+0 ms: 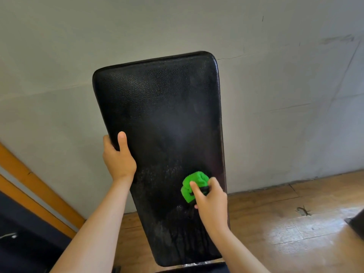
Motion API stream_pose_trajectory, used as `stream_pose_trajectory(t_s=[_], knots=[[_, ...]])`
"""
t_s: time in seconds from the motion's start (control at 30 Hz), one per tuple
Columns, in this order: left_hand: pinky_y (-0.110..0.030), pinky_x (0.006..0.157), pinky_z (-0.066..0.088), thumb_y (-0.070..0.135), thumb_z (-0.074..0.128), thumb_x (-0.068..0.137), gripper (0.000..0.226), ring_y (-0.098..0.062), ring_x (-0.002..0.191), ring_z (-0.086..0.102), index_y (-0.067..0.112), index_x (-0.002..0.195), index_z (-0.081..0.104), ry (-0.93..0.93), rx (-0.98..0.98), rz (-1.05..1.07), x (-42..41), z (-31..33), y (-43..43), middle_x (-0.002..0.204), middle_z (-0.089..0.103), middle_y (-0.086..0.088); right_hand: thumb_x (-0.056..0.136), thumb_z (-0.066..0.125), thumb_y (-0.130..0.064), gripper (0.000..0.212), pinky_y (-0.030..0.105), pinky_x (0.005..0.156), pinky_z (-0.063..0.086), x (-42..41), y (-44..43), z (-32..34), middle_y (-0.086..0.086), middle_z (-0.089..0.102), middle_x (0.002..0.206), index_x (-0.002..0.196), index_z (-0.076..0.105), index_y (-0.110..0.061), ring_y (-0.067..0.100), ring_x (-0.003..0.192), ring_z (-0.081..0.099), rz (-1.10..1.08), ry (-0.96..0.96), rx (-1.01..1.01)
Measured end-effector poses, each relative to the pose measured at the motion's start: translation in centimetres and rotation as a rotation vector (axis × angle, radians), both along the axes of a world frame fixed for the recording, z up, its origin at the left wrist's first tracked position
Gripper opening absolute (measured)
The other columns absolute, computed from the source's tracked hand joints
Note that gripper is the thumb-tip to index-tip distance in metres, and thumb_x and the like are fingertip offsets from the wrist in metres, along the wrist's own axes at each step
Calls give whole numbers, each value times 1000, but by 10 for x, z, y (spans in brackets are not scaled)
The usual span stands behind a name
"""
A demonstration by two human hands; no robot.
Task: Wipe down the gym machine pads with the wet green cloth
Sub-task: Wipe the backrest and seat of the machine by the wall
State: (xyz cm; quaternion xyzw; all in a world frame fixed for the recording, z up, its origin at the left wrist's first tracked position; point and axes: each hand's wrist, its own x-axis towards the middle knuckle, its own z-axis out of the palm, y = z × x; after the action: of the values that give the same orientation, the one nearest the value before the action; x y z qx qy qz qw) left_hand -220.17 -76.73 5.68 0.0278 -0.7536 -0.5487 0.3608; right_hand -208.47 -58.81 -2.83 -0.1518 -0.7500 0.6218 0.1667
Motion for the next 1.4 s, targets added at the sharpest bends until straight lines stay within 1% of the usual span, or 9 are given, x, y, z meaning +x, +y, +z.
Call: stream_pose_trajectory(t_s=[0.07,0.2,0.33,0.53,0.67,0.8,1.0,1.23,1.4], knots=[[0,65,36,38,38,102,39,-11,86,51,4,111,53,1,-6,6,0,-1,0,99,55,-1,87,69,-31,19,33,59,60,5,-2,-2,-5,66,82,87,55,-18,6,72,67,9,2,-34],[-1,66,35,37,39,101,31,-11,85,50,10,106,52,4,7,-2,0,1,0,97,55,2,87,71,-30,26,34,53,57,-8,-9,45,-1,62,70,77,52,-16,10,61,65,-47,181,-62],[0,66,37,38,40,101,36,-7,85,52,6,110,53,4,17,-16,0,0,0,99,56,1,86,70,-37,26,40,61,59,-34,-18,91,-5,64,75,83,55,-17,12,67,68,2,185,0],[2,66,36,35,41,101,33,17,77,51,6,110,53,22,49,-44,2,1,0,90,53,14,88,68,-38,26,32,57,57,-17,-29,45,-5,65,75,81,53,-19,11,62,67,13,26,63],[5,71,36,33,41,101,33,8,88,52,11,121,56,12,82,-88,3,3,0,107,55,10,88,69,-35,23,34,58,58,1,-35,10,-4,66,76,82,54,-18,11,64,67,44,-56,16],[4,73,40,35,40,101,37,-2,98,54,14,127,56,-5,118,-151,2,5,-2,113,57,8,86,71,-33,26,44,59,57,1,-36,22,-1,65,73,78,55,-16,15,69,66,11,24,-33],[-2,78,42,39,42,100,32,2,94,55,19,120,57,3,114,-135,-1,2,-4,110,60,10,84,71,-40,31,47,64,58,-32,-45,83,-1,65,75,78,53,-16,18,71,67,-3,153,-17],[1,69,37,33,45,100,13,15,81,52,25,105,54,-3,122,-134,2,4,-3,92,54,24,84,71,-42,30,46,64,58,-12,-57,24,1,67,72,78,54,-19,19,62,67,33,-121,-5],[0,65,38,35,46,99,12,10,78,53,26,97,54,-14,122,-153,4,5,-4,87,55,22,84,73,-37,35,47,61,56,1,-58,19,2,62,69,72,49,-15,23,67,66,11,-68,-20]])
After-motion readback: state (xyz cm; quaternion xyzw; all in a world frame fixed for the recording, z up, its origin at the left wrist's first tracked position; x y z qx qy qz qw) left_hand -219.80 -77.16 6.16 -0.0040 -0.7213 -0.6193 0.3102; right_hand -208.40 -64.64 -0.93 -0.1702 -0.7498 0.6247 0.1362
